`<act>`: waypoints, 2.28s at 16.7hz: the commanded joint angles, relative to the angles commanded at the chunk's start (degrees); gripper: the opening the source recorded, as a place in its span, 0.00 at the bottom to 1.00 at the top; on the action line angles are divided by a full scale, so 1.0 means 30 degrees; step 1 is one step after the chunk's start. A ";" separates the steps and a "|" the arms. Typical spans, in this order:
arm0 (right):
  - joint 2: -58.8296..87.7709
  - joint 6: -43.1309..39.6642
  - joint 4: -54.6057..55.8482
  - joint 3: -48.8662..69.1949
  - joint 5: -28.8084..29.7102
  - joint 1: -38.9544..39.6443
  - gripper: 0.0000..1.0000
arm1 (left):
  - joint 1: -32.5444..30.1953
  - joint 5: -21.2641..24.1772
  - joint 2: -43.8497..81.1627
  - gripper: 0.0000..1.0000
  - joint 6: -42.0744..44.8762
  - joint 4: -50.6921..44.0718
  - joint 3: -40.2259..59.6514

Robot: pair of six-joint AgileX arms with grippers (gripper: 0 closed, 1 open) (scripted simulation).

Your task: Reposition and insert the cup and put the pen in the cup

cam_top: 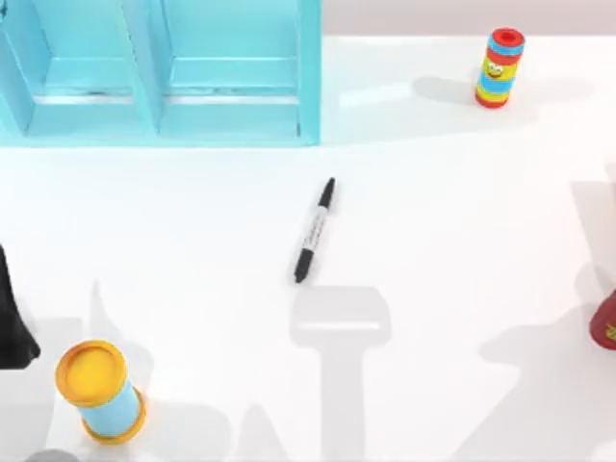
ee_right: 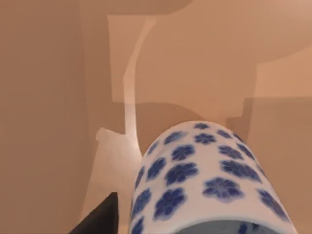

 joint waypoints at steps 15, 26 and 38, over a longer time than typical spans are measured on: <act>0.0000 0.0000 0.0000 0.0000 0.0000 0.0000 0.00 | 0.0000 0.0000 0.0000 1.00 0.0000 0.0000 0.0000; -0.1001 0.2516 -0.3197 0.2074 -0.0058 0.2360 0.00 | 0.0000 0.0000 0.0000 1.00 0.0000 0.0000 0.0000; -0.4158 0.8095 -1.0331 0.6207 -0.0065 0.8142 0.00 | 0.0000 0.0000 0.0000 1.00 0.0000 0.0000 0.0000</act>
